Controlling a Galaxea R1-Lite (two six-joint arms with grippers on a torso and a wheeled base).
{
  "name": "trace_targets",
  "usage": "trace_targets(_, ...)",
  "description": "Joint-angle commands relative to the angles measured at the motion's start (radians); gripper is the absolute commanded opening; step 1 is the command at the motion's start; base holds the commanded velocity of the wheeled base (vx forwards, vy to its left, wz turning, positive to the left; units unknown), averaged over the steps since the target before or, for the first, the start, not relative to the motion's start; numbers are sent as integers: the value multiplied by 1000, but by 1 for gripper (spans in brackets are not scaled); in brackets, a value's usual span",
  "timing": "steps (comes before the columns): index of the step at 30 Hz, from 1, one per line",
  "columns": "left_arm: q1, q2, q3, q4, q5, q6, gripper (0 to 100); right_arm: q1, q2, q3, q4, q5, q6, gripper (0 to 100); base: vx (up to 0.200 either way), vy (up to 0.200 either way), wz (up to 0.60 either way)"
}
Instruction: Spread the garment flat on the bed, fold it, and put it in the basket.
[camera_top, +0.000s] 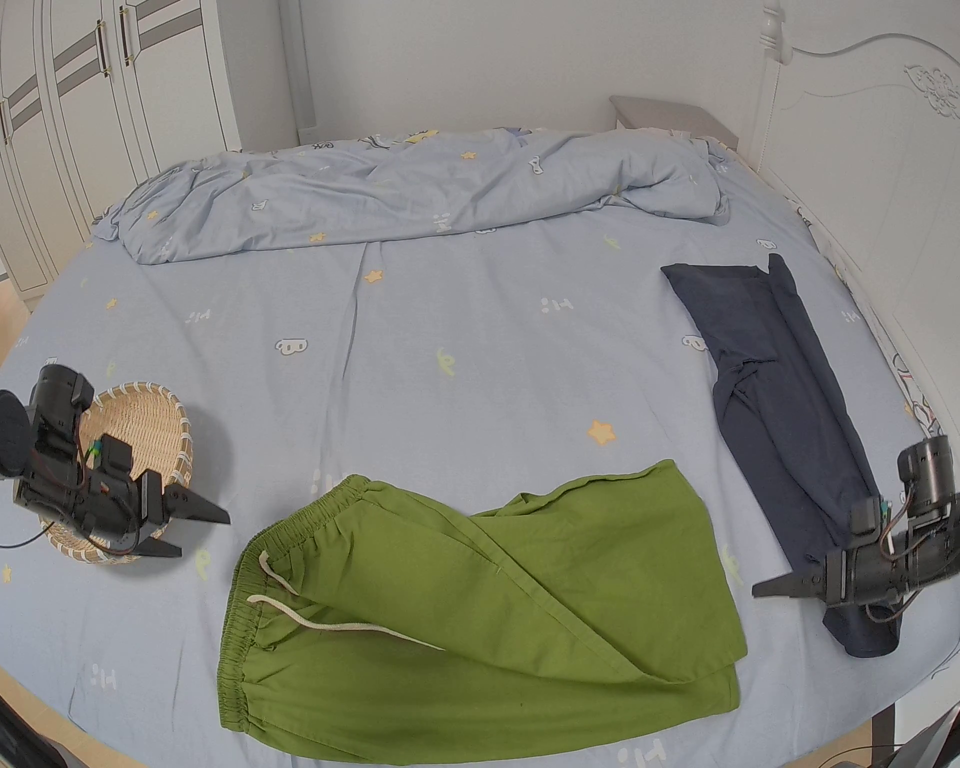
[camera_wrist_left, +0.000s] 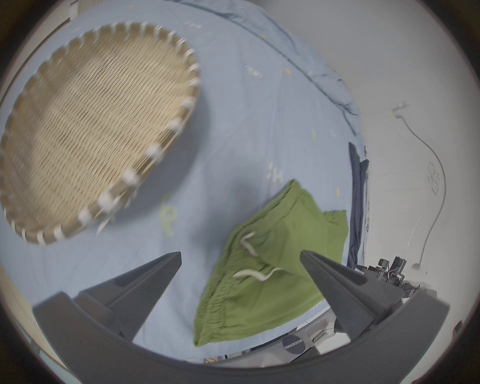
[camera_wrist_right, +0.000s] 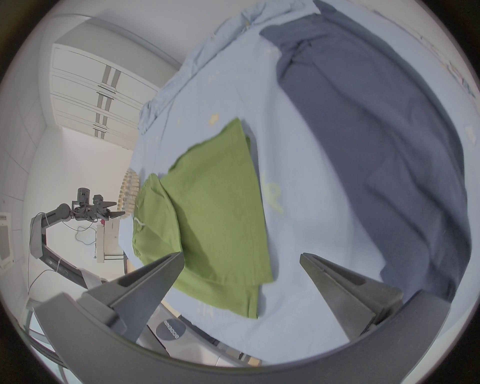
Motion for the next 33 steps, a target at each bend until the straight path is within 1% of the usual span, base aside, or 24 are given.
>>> trace_targets(1, -123, 31, -163, -2, 5, -35, 100, -10, -17, -200, 61, 2, 3, 100, 0, 0, 0)
trace_targets(3, -140, 45, -192, -4, 3, -34, 100, 1, -2, -255, 89, 2, 5, 100, 0, 0, 0)
trace_targets(4, -166, 71, -222, -8, 3, -24, 100, 16, 9, -313, 115, 2, 5, 100, 0, 0, 0)
trace_targets(5, -166, 71, -222, -8, 3, -24, 100, 16, 9, -313, 115, 2, 5, 100, 0, 0, 0)
trace_targets(6, -200, 108, -256, -10, -1, -8, 100, 24, 25, -359, 129, 2, 5, 100, 0, 0, 0)
trace_targets(10, -265, 185, -311, -16, -9, 3, 100, 32, 47, -371, 123, 4, 5, 100, 0, 0, 0)
trace_targets(13, -294, 249, -350, -40, -7, 5, 100, 33, 73, -364, 123, 2, 3, 100, 0, 0, 0)
trace_targets(18, -317, 334, -410, -111, -6, 3, 100, 35, 81, -353, 123, 1, 2, 100, 0, 0, 0)
trace_targets(26, -326, 403, -423, -146, -6, 3, 100, 56, 79, -350, 123, 1, 3, 100, 0, 0, 0)
trace_targets(33, -328, 432, -440, -149, -6, 2, 100, 55, 81, -348, 121, 1, 3, 100, 0, 0, 0)
